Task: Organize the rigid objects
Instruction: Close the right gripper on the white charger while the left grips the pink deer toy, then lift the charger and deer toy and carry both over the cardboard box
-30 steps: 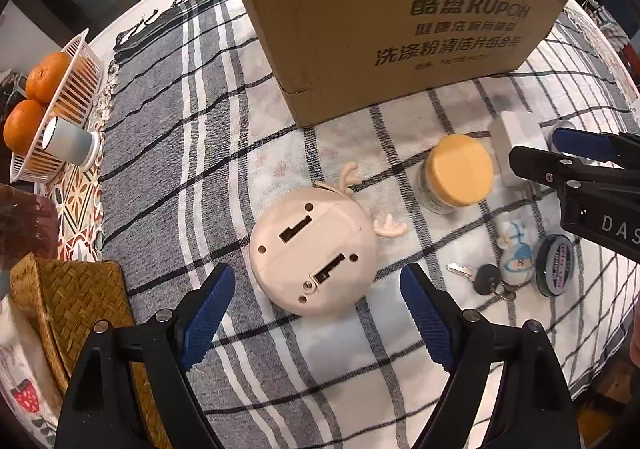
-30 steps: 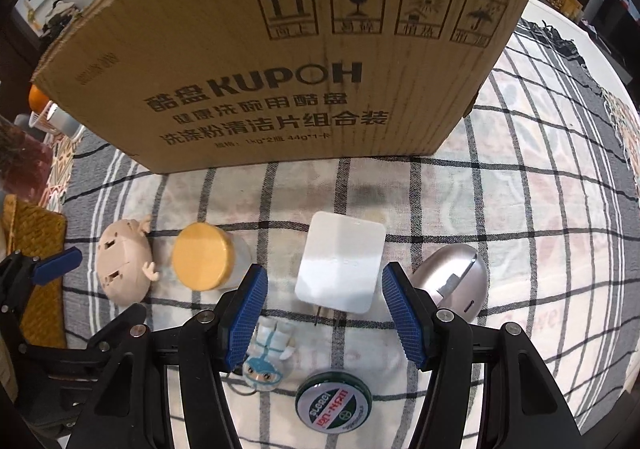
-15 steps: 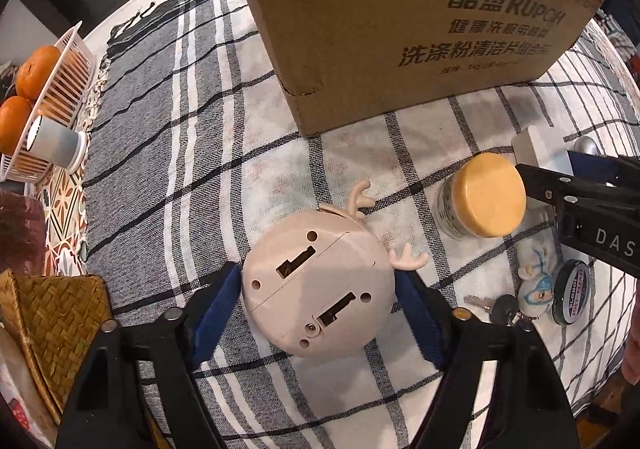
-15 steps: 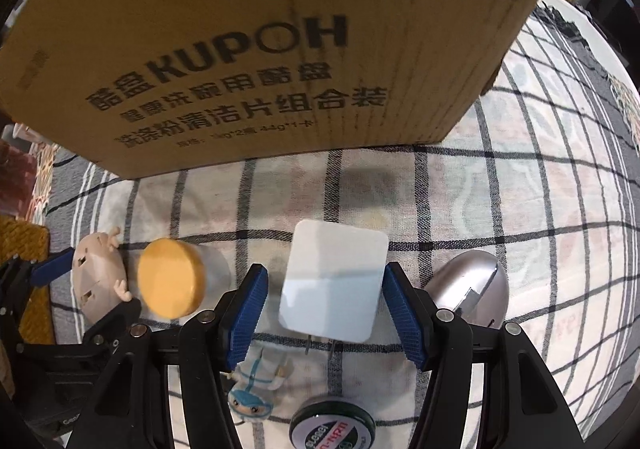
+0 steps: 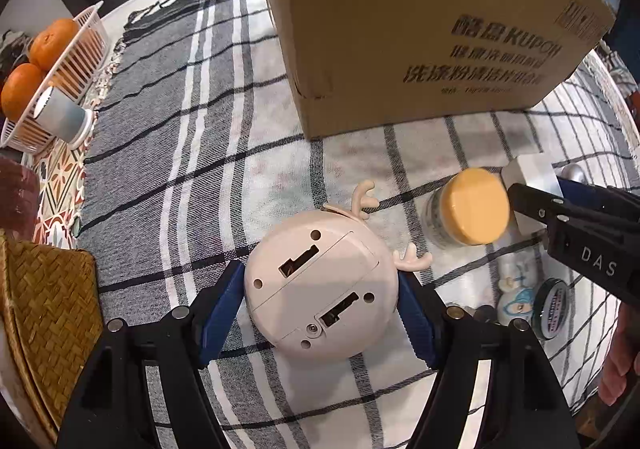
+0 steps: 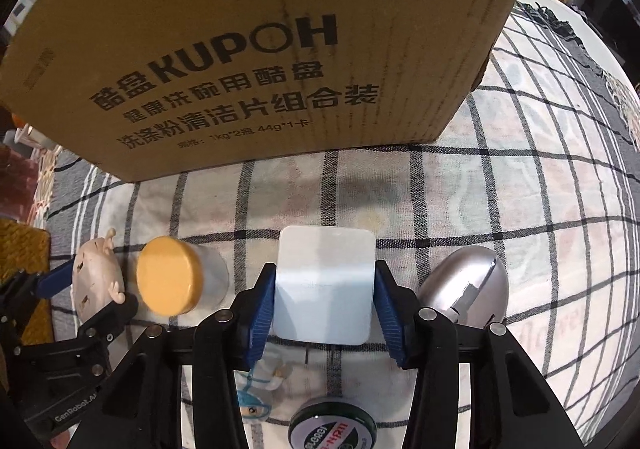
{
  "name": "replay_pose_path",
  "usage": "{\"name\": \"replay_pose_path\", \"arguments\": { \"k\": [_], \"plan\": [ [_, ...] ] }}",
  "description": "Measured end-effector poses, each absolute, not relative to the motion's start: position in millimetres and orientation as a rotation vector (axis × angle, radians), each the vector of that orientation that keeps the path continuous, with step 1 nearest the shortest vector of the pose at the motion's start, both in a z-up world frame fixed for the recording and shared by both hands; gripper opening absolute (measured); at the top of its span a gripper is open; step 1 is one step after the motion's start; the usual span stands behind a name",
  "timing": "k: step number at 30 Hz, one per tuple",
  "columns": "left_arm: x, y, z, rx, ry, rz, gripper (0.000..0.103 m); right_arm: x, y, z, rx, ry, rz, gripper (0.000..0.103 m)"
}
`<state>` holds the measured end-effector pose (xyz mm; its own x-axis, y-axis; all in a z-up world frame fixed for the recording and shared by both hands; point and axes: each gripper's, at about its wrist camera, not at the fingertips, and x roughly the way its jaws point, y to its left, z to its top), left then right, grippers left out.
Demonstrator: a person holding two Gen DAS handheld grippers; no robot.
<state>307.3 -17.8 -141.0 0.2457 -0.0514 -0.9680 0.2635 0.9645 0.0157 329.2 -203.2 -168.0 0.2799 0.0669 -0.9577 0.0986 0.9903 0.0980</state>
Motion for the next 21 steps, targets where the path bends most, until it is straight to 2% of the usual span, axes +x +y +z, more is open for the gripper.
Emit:
{"name": "replay_pose_path", "arguments": {
  "k": [21],
  "plan": [
    [285.2,-28.9,-62.8,0.108,1.146,-0.224,0.073,296.9,-204.0,-88.9,0.151,1.146,0.024,0.047]
  ]
}}
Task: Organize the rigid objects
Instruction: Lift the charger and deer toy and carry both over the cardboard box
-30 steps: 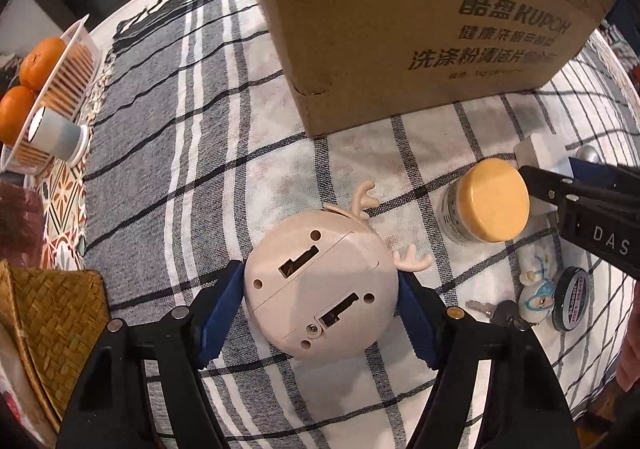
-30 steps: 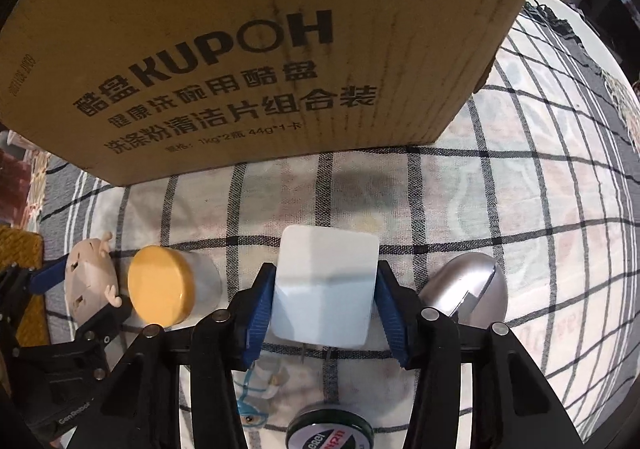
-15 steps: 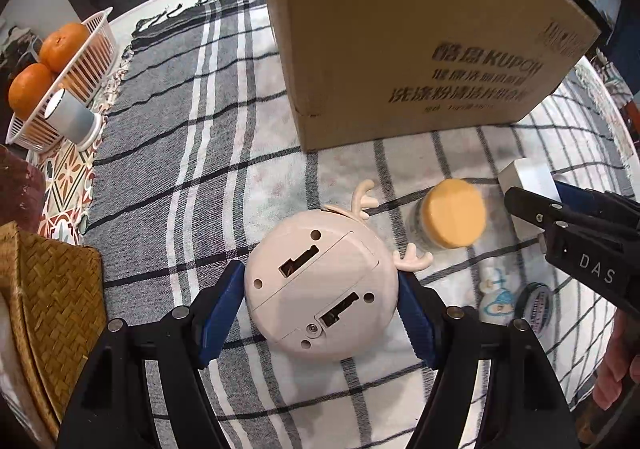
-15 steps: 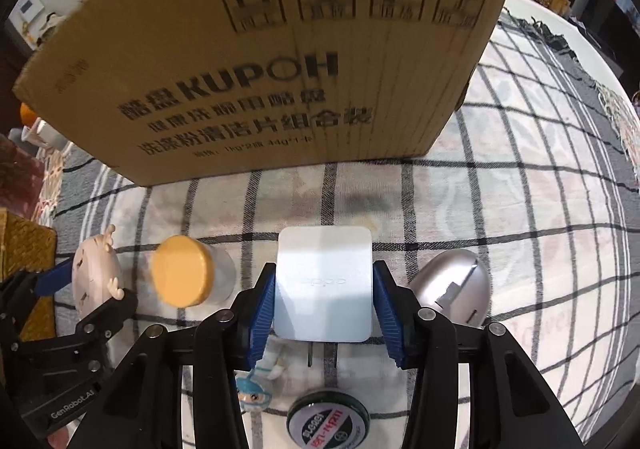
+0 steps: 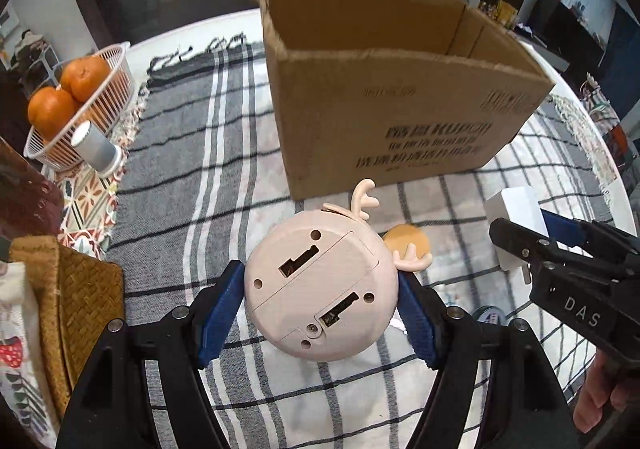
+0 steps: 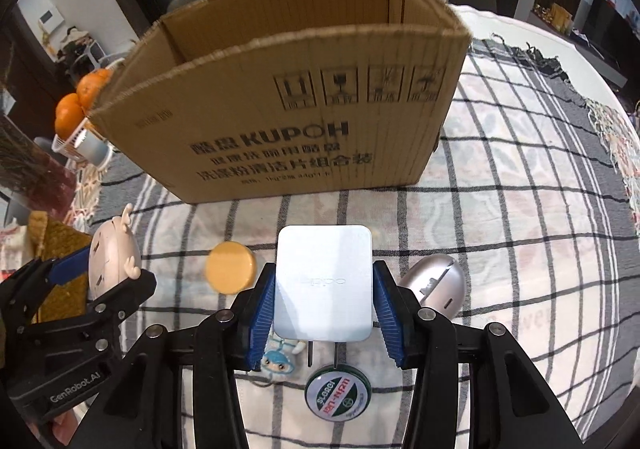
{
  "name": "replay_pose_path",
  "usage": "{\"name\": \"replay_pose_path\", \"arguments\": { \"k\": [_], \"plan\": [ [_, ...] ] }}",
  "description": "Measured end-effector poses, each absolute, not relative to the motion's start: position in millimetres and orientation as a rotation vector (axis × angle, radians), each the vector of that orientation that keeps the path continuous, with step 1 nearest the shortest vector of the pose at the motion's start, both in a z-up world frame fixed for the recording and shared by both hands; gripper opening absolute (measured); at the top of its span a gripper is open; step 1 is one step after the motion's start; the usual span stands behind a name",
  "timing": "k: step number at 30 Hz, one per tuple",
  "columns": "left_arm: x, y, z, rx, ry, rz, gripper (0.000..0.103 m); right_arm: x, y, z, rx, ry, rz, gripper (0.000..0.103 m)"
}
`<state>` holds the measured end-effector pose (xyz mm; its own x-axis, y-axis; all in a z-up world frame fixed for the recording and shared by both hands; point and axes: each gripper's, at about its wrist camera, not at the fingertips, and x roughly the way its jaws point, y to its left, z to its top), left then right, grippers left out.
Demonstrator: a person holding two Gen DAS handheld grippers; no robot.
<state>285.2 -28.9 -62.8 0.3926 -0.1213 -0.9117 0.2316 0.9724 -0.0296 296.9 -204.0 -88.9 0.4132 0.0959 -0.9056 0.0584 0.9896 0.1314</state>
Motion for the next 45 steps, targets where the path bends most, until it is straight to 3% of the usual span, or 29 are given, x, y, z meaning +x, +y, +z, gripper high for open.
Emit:
{"name": "replay_pose_path", "arguments": {
  "k": [19,45],
  "plan": [
    [279.1,-39.6,12.7,0.076,0.969,-0.28,0.073,282.5,-201.6,-12.7,0.174,0.915,0.037,0.047],
    [334.2,-53.1,56.9,0.033,0.9,-0.287,0.073,329.4,-217.2,35.1,0.195,0.809,0.066,0.047]
  ]
}}
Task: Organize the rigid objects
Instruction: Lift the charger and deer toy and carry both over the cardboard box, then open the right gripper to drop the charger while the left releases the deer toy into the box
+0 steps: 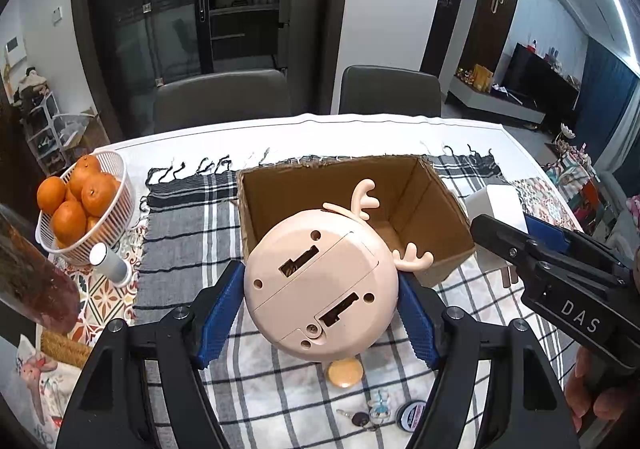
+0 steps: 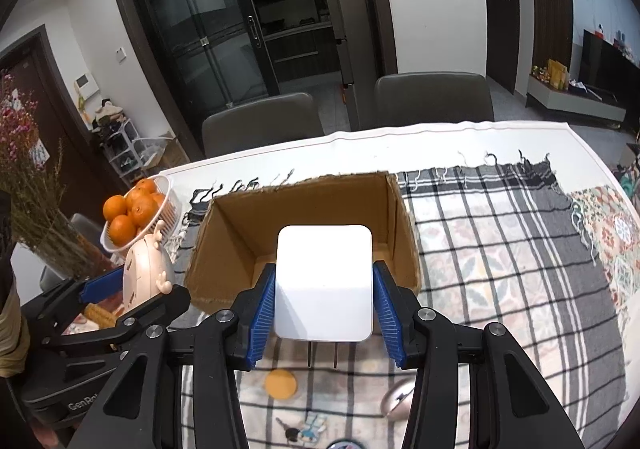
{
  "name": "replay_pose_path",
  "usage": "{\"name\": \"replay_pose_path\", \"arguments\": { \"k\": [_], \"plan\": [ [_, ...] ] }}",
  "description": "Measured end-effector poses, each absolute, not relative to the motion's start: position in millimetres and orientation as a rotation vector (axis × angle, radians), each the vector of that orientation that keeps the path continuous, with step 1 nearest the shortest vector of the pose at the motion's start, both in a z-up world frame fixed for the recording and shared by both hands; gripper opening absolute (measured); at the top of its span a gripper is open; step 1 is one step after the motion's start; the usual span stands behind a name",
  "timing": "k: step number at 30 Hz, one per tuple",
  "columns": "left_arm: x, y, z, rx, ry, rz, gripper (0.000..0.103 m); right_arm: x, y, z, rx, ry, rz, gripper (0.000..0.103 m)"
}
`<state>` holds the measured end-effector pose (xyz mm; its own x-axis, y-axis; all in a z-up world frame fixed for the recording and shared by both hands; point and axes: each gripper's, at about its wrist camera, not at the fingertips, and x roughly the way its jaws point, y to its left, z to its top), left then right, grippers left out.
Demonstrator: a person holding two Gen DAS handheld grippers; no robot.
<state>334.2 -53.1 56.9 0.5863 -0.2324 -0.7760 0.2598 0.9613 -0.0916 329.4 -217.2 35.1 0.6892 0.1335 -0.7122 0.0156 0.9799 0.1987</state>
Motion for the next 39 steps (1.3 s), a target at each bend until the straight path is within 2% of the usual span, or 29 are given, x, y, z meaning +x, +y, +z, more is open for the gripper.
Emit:
{"name": "replay_pose_path", "arguments": {
  "k": [9,39],
  "plan": [
    [364.3,-61.1,44.3,0.021,0.937,-0.286,0.073,359.8,-223.0,31.7,0.185,0.828,0.061,0.047],
    [422.8,-71.6,-12.7,0.042,1.101,-0.273,0.073,422.3,-230.5,-31.8,0.198,1.026,0.083,0.047]
  ]
}}
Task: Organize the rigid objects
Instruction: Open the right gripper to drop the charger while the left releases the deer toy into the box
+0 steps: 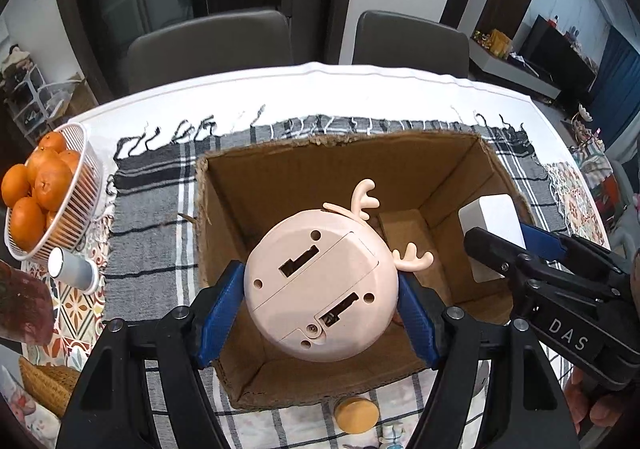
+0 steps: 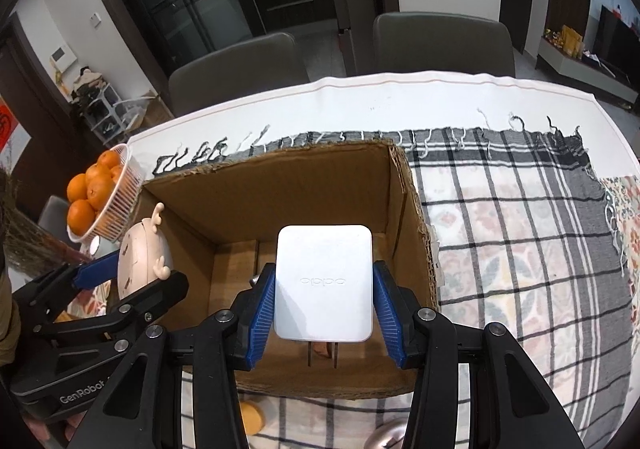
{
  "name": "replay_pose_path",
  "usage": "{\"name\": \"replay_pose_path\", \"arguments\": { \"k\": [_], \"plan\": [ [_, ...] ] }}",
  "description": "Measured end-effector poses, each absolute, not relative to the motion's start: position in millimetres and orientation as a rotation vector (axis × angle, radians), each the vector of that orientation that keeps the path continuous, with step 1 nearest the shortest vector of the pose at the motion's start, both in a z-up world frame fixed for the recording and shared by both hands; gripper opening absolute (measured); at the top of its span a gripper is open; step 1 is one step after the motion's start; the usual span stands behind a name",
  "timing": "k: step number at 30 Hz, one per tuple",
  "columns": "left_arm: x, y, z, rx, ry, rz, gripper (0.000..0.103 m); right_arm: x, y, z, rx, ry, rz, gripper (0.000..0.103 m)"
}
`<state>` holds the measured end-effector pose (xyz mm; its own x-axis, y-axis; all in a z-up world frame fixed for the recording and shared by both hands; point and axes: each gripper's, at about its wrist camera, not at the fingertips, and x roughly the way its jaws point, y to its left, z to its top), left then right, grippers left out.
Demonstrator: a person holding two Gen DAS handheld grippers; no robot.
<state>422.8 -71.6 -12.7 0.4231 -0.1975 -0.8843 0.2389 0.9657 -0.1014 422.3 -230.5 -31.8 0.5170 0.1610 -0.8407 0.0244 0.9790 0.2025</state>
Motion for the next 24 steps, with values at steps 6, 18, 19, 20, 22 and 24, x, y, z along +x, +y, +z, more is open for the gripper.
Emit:
{"name": "replay_pose_path", "arguments": {
  "k": [6,18,19,20,22,24],
  "plan": [
    [422.1,-72.8,-18.4,0.039,1.113,-0.279,0.073,425.1,-230.4,-38.9,0.211,1.063,0.09,0.049],
    [404.0,-69.9,0.3,0.058,1.053,-0.252,0.073,410.6,-231.9,-23.5,0.172,1.014,0.052,0.049],
    [402.2,-69.7,1.7,0.058,1.05,-0.25,0.073,408.4,-231.5,-21.8,0.167,1.01,0.048,0.049],
    [399.6,-69.5,3.3,0.058,1.046,-0.249,0.073,406.4,-231.6,-20.4,0.164,1.008,0.048,0.049],
    [395.3,-68.9,5.7,0.053,1.043,-0.252,0.073,401.2,-231.3,-16.6,0.158,1.0,0.046,0.049],
    [388.6,-68.6,9.6,0.05,1.037,-0.256,0.073,397.1,-231.8,-13.9,0.157,0.995,0.045,0.049]
  ]
}}
